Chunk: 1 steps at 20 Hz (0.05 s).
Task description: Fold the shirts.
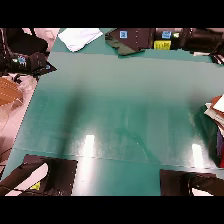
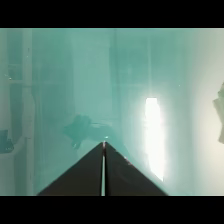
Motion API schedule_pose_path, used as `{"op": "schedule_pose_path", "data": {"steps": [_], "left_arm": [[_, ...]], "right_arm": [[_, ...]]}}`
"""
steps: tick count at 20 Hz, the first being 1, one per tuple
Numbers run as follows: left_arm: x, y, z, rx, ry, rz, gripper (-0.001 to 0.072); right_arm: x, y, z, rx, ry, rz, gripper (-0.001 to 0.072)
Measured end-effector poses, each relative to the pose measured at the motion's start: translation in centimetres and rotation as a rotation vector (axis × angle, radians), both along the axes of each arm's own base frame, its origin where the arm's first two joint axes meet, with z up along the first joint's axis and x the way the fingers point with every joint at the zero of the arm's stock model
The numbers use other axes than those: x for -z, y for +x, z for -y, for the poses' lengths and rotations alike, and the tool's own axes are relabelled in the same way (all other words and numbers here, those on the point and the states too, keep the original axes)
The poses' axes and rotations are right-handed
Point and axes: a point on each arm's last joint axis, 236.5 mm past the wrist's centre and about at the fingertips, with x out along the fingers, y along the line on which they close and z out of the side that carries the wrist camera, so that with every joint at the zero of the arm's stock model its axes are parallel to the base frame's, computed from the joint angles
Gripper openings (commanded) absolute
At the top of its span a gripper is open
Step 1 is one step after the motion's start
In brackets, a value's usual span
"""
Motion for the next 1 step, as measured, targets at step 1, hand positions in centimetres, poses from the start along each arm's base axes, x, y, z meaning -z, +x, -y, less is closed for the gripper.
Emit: {"op": "schedule_pose_path", "data": {"steps": [1], "left_arm": [[0.00,0.00,0.00,0.000,0.000,0.000,0.0031]], "right_arm": [[0.01,0.01,-0.01,0.000,0.000,0.000,0.0122]]}}
